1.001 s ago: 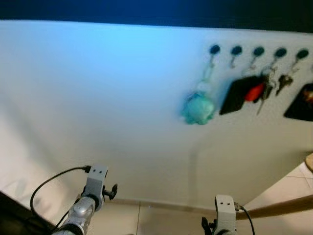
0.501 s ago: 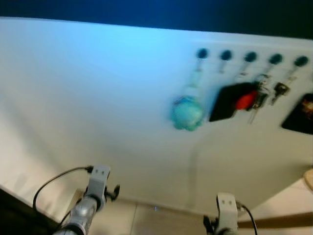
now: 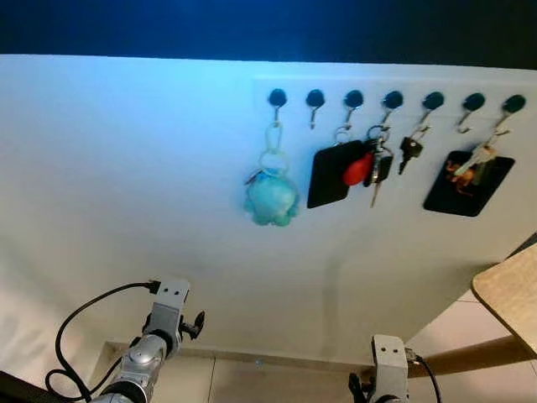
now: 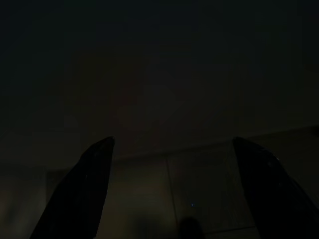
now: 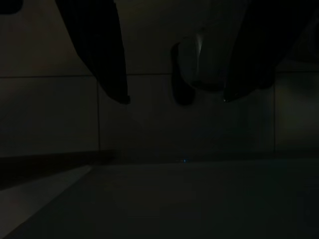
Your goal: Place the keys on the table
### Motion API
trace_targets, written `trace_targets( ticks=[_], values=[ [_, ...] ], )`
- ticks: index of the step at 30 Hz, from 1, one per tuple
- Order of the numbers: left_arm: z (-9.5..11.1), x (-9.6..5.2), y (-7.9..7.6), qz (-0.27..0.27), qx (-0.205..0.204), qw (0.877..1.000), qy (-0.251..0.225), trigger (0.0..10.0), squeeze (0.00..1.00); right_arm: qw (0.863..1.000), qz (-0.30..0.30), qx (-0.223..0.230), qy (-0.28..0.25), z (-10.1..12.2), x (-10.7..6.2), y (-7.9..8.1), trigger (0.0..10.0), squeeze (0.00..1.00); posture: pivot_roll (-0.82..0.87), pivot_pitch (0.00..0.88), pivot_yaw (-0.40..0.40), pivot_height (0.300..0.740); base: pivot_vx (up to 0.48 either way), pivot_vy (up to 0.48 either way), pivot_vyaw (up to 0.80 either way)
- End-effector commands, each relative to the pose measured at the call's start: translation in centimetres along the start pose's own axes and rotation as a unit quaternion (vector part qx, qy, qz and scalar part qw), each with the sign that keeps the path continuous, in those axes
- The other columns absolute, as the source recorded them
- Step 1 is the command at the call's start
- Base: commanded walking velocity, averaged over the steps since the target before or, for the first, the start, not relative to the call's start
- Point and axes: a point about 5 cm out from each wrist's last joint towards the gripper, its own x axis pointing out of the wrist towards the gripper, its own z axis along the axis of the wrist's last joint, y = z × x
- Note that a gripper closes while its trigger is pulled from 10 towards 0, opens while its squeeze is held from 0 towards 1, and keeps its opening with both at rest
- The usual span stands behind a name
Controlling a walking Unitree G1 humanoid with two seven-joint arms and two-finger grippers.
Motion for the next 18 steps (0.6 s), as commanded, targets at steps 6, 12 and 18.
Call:
trace_targets(
  ticks=[6, 12, 18],
  values=[
    [-0.31, -0.15, 0.03, -0.007, -0.001, 1.0, 0.004, 10.0, 0.0, 1.0, -0.005, 0.015, -0.001, -0.33, -0.17, -0.3, 10.0, 0.0, 0.03, 0.029, 0.018, 0.74, 0.0, 0.0, -0.8],
    [-0.31, -0.19, 0.08, -0.006, -0.006, 1.0, 0.0, 10.0, 0.0, 1.0, -0.001, 0.018, -0.003, -0.2, -0.13, -0.3, 10.0, 0.0, 0.03, 0.03, 0.017, 0.74, 0.0, 0.0, -0.53],
    [-0.44, -0.26, 0.1, -0.008, -0.018, 1.0, 0.0, 10.0, 0.0, 1.0, -0.001, 0.012, -0.005, 0.08, -0.03, -0.27, 10.0, 0.0, 0.03, 0.024, 0.015, 0.74, 0.0, 0.0, 0.0]
  ],
)
